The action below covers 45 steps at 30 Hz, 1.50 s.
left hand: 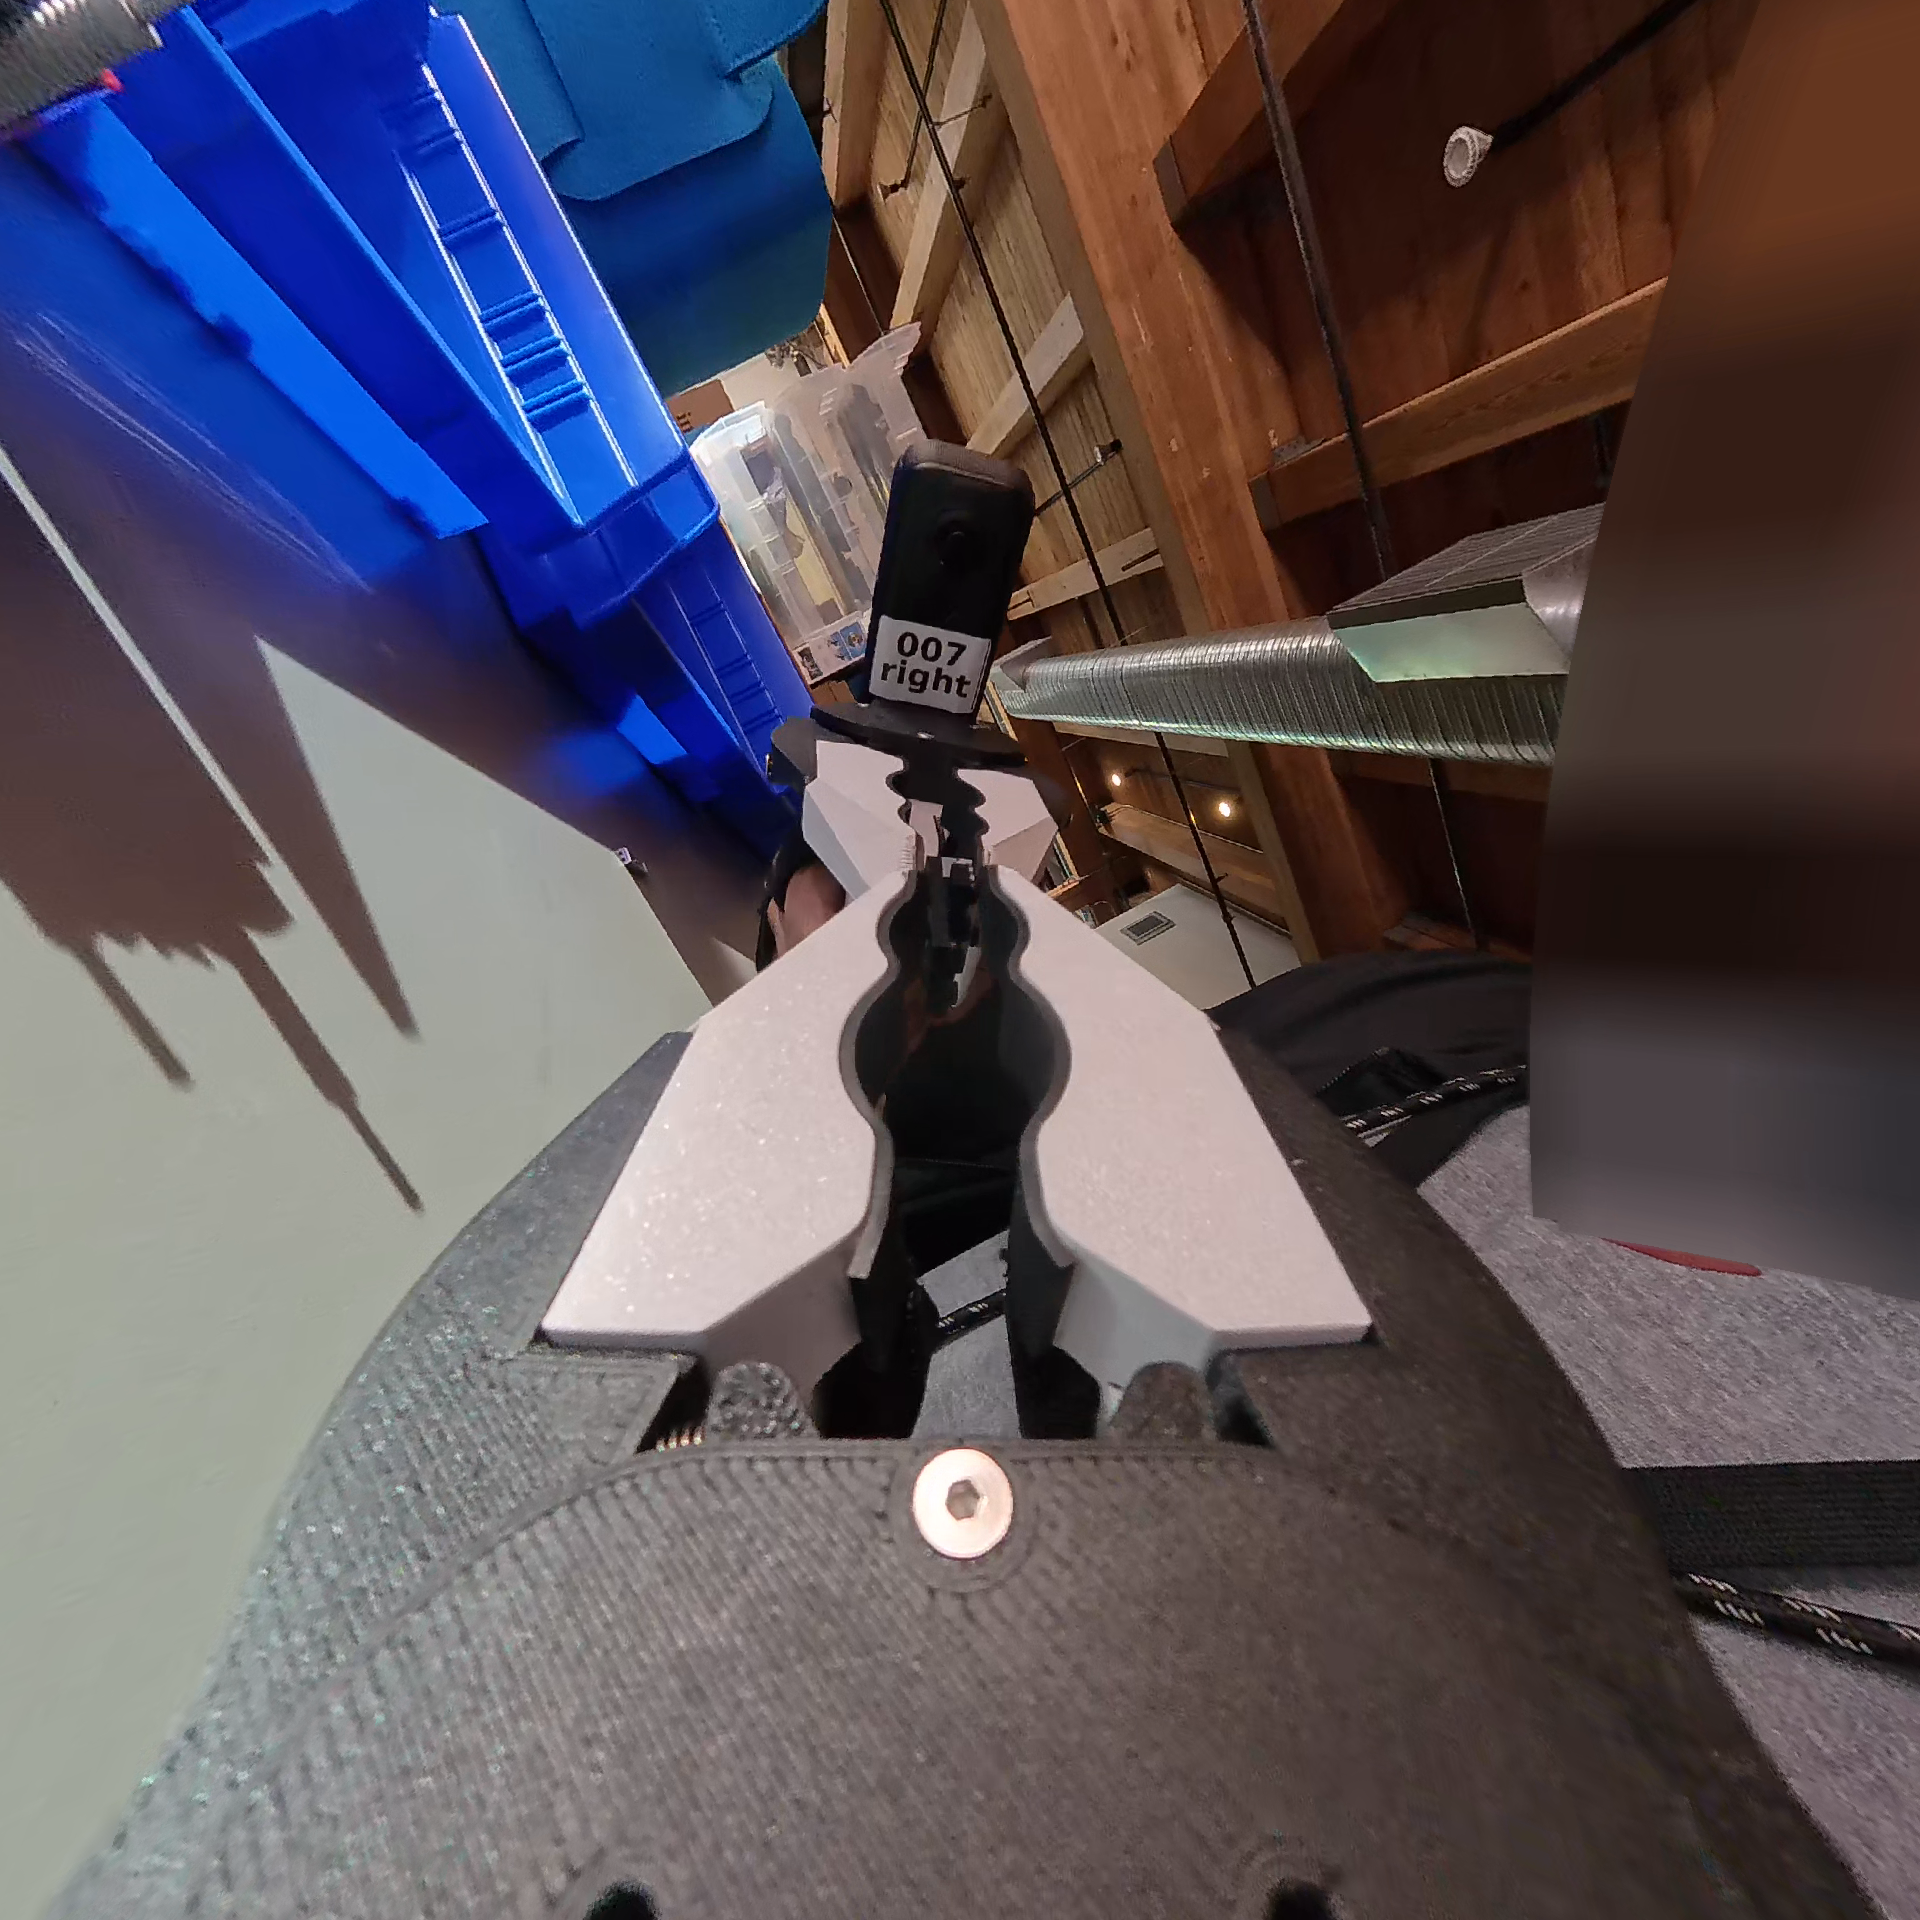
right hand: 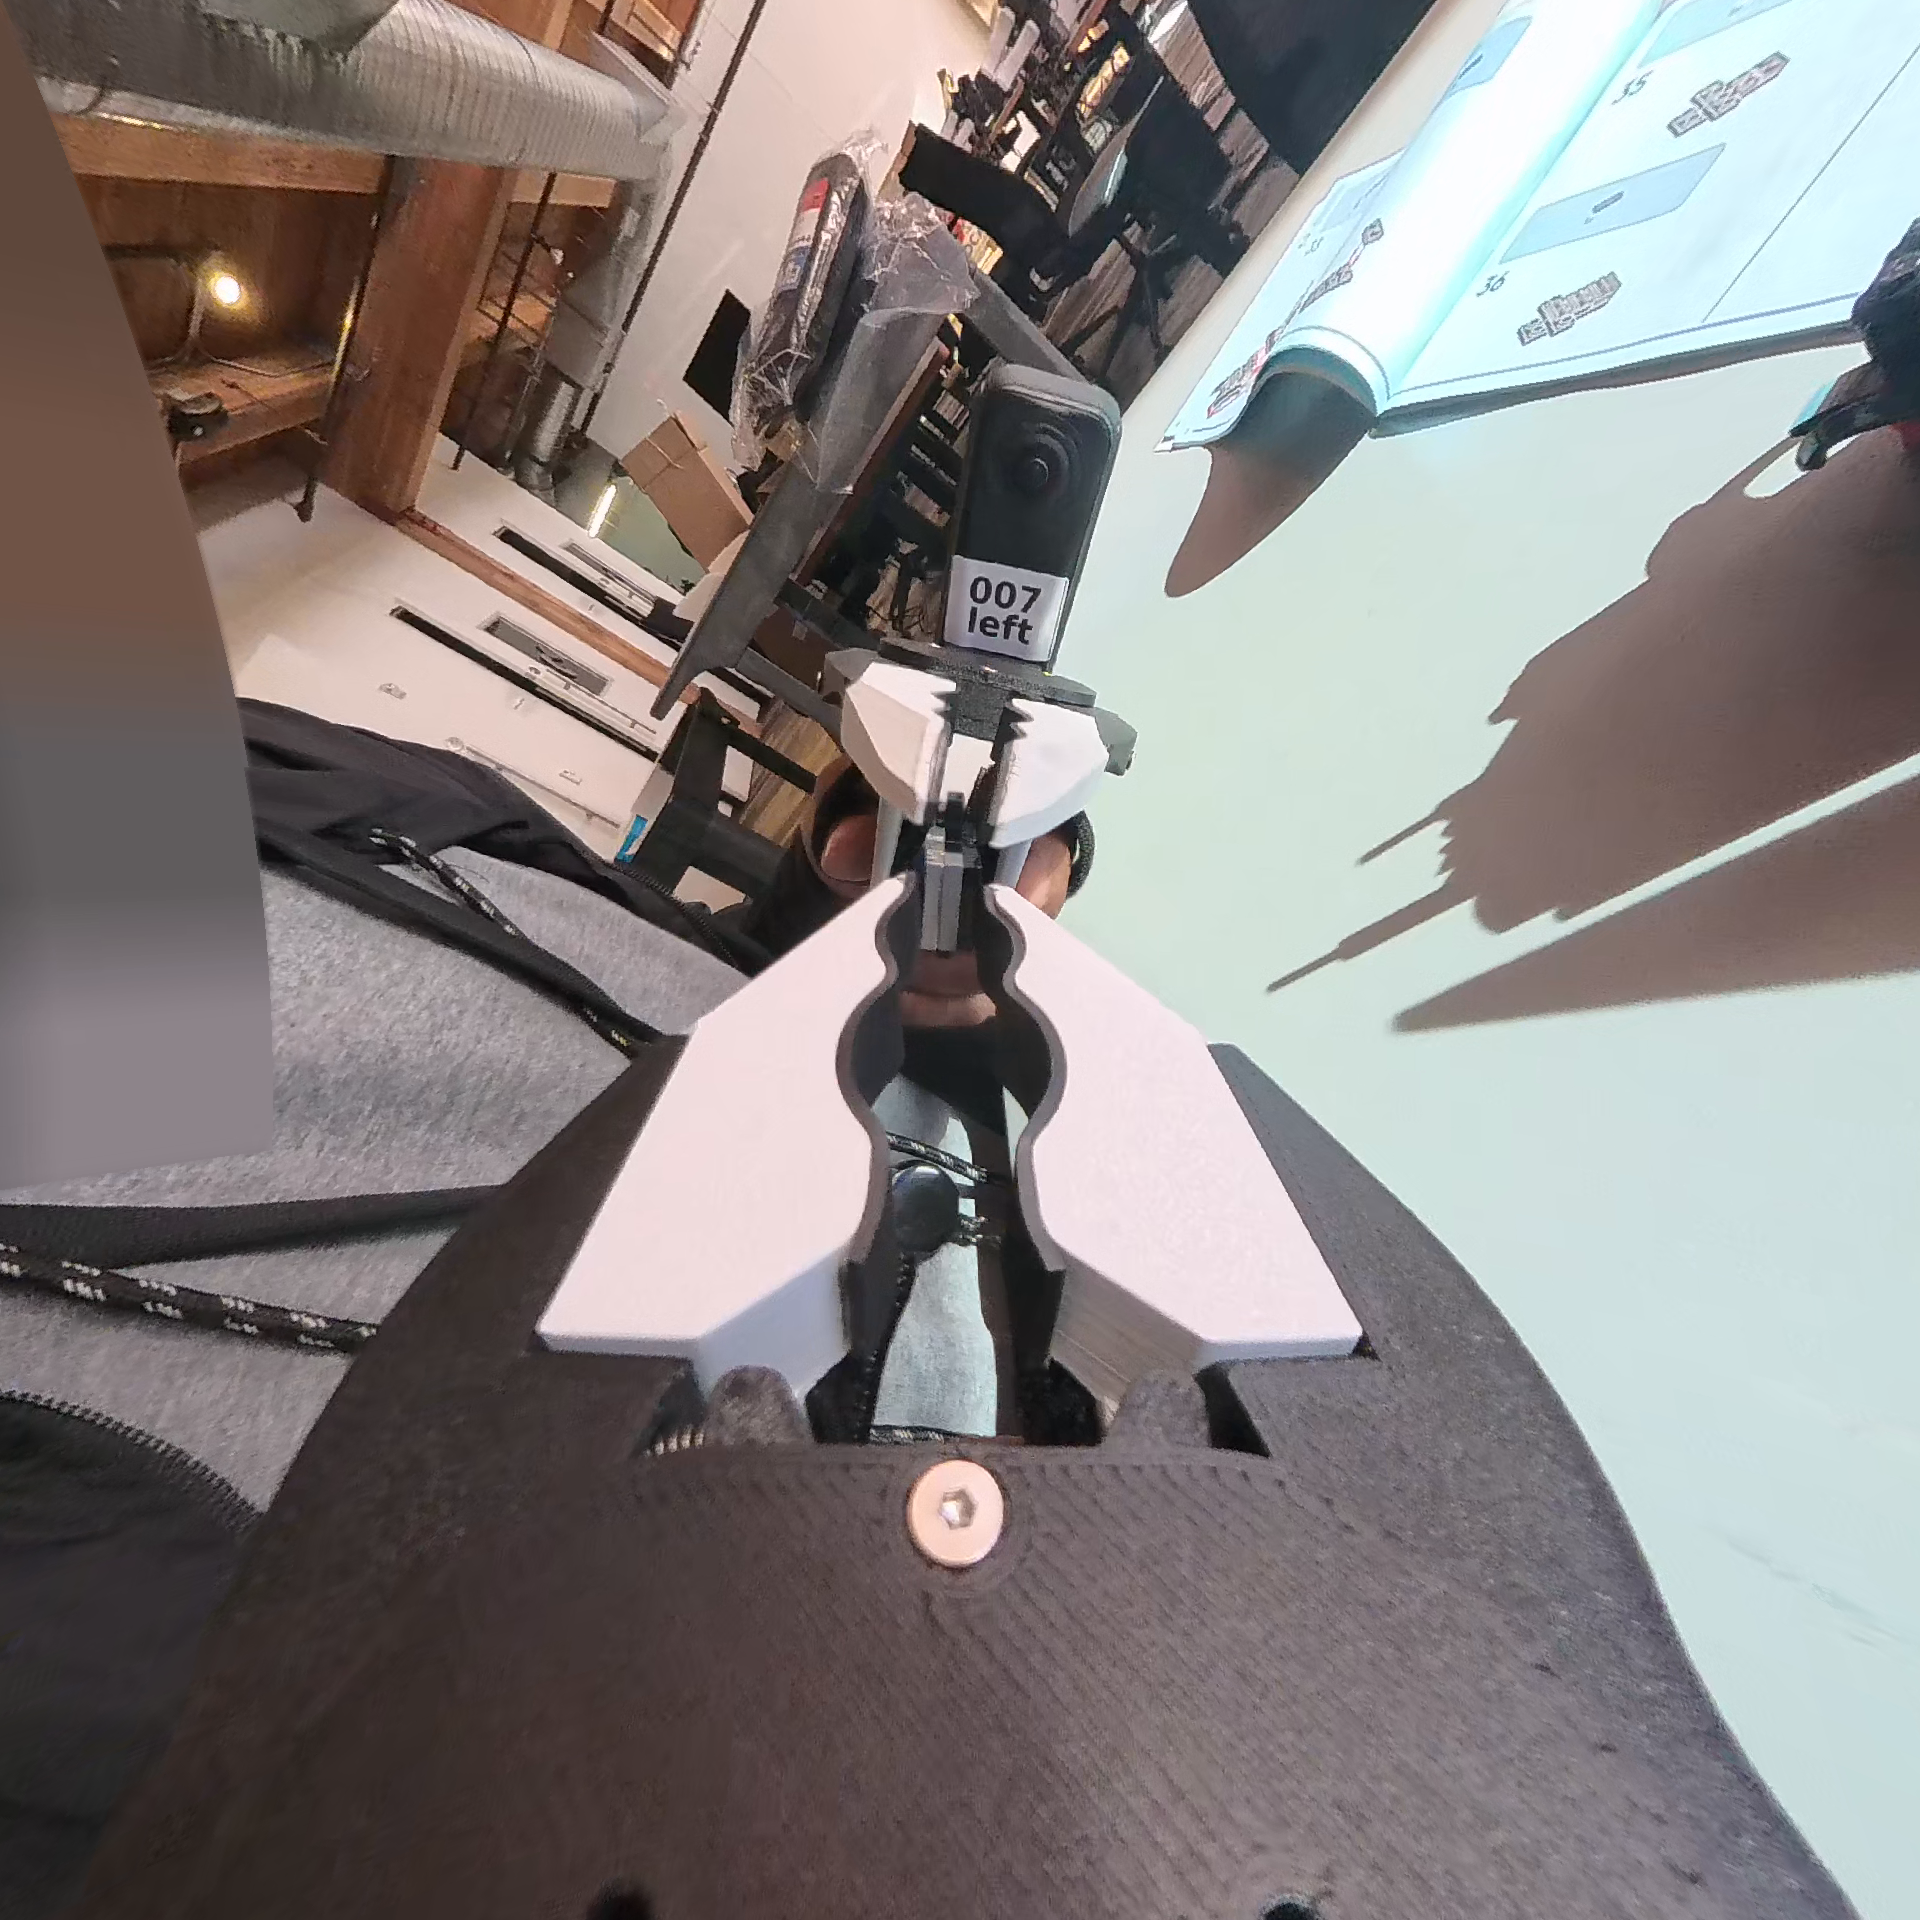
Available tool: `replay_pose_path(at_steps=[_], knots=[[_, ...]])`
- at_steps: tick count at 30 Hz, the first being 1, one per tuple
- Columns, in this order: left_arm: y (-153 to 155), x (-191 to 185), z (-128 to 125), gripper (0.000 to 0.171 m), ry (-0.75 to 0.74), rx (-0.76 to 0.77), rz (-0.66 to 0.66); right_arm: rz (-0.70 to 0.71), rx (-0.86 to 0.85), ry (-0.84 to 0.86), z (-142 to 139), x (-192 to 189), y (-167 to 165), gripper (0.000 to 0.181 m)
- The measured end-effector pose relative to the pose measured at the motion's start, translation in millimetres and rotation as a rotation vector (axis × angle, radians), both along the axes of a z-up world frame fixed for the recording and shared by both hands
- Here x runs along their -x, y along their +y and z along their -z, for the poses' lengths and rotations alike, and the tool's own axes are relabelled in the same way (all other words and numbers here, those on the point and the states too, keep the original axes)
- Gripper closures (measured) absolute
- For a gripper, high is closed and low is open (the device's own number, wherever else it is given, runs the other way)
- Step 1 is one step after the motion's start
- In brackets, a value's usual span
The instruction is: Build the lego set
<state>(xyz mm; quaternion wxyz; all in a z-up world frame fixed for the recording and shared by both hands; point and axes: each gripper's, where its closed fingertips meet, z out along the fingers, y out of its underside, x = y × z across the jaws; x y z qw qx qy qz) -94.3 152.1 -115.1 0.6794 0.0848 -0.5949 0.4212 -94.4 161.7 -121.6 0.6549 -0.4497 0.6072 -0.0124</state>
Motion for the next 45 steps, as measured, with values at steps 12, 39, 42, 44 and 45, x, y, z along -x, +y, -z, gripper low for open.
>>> replay_pose_path(at_steps=[12, 39, 42, 44, 45], knots=[[-2.3, -4.7, 3.5, 0.161, 0.006, -0.028, -0.015, -0.029, -0.022, 0.031, 0.8, -4.9, -3.1, 0.172], [-22.3, -26.7, 25.4, 0.166, 0.019, -0.181, -0.200, 0.347, 0.585, 0.252, 36.3, 104.2, -117.5, 0.152], [-23.7, -25.1, 26.6, 0.166, 0.019, -0.187, -0.188, 0.352, 0.717, 0.373, 57.8, 149.4, -132.5, 0.155], [-24.2, -24.6, 27.1, 0.166, 0.021, -0.190, -0.182, 0.353, 0.738, 0.399, 67.1, 167.8, -134.9, 0.155], [-24.2, -24.3, 27.4, 0.166, 0.021, -0.192, -0.179, 0.360, 0.740, 0.398, 69.9, 172.8, -135.6, 0.155]])
